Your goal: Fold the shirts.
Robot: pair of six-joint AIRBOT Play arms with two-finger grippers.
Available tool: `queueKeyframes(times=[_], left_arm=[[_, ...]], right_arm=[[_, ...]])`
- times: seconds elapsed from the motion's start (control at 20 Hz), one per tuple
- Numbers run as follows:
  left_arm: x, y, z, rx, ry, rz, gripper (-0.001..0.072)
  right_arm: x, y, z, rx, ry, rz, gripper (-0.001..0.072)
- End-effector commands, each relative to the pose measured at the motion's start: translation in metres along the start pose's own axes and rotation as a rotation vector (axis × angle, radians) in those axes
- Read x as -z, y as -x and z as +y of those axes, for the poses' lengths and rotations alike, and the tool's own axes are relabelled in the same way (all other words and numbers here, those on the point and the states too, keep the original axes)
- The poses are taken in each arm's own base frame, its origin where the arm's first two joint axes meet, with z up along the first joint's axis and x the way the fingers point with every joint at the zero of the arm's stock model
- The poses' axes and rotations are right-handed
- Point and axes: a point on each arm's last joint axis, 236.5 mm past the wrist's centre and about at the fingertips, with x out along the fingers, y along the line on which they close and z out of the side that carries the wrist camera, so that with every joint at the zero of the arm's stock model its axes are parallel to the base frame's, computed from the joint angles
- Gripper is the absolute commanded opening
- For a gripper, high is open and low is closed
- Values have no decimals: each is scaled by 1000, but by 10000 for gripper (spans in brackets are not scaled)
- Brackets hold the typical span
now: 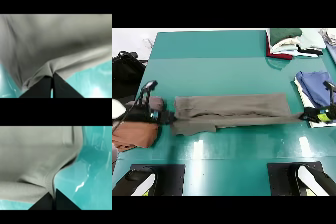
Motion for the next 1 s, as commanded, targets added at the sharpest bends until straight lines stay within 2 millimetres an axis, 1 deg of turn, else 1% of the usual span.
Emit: queueKeyframes(times=[0.0,0.1,0.2,0.3,0.35,0.4,0.45,0.5,0.6,0.75,0.8,0.85,0.9,0.95], left_arm=[[-65,-33,15,-29,-18,-58,25],[-86,-56,24,-39,0,-50,25],[-103,-73,31,-46,10,-52,25],[-118,-80,33,-48,12,-67,27],[-126,-78,32,-49,8,-90,85],[-134,-74,31,-48,9,-118,388],[-142,-69,28,-45,19,-138,619],[-146,-65,25,-39,28,-150,598],[-147,-60,15,-7,37,-140,597],[-141,-61,1,54,72,-113,595],[-139,-61,-3,71,81,-103,590],[-136,-60,-7,91,91,-92,359],[-135,-61,-13,110,96,-84,66],[-134,-62,-18,117,83,-82,34]], right_arm=[[-43,-16,18,-38,22,5,14],[-63,-31,28,-46,30,32,14],[-85,-45,36,-52,42,35,14],[-102,-53,41,-61,51,36,15],[-110,-54,40,-61,52,32,35],[-118,-53,40,-60,54,24,246],[-126,-51,37,-60,51,16,403],[-129,-48,33,-58,53,14,410],[-127,-43,19,-56,70,28,410],[-113,-42,-15,-62,18,97,419],[-105,-46,-28,-74,-21,140,530],[-98,-51,-36,-101,-54,179,576],[-94,-57,-39,-150,-94,208,575],[-92,-64,-40,-204,-122,229,574]])
